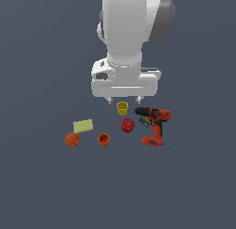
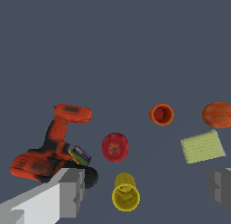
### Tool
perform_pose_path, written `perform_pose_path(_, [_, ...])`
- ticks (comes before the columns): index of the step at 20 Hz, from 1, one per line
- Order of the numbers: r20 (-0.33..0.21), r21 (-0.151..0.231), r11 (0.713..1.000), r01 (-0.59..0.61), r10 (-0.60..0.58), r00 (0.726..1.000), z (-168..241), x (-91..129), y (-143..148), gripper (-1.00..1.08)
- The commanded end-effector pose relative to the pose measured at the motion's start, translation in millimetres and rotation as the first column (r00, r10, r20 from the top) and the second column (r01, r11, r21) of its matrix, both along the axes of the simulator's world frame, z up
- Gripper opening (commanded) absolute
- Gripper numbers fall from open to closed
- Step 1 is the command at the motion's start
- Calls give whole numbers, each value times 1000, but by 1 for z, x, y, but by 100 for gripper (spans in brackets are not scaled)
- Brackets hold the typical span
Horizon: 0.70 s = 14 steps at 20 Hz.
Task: Pick up a designated object from a clutter of objects.
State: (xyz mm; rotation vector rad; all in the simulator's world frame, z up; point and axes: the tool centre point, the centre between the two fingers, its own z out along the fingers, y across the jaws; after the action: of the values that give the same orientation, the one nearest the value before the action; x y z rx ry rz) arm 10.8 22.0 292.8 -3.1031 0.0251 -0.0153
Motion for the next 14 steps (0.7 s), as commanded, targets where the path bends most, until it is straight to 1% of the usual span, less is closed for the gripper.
perform_pose_path(1, [-4, 5, 998, 59, -59, 998, -12, 2, -10, 100])
perform_pose_path(5, [-11, 14, 983, 186, -185, 983, -38, 4, -32, 100])
perform_pose_path(8, [-18, 18, 953, 303, -302, 953, -61, 4, -53, 100])
perform_pose_path(11, [-26, 19, 904, 427, -427, 904, -87, 1, -77, 100])
perform_pose_path(14, [-32, 16, 839, 545, -544, 839, -113, -4, -101, 100])
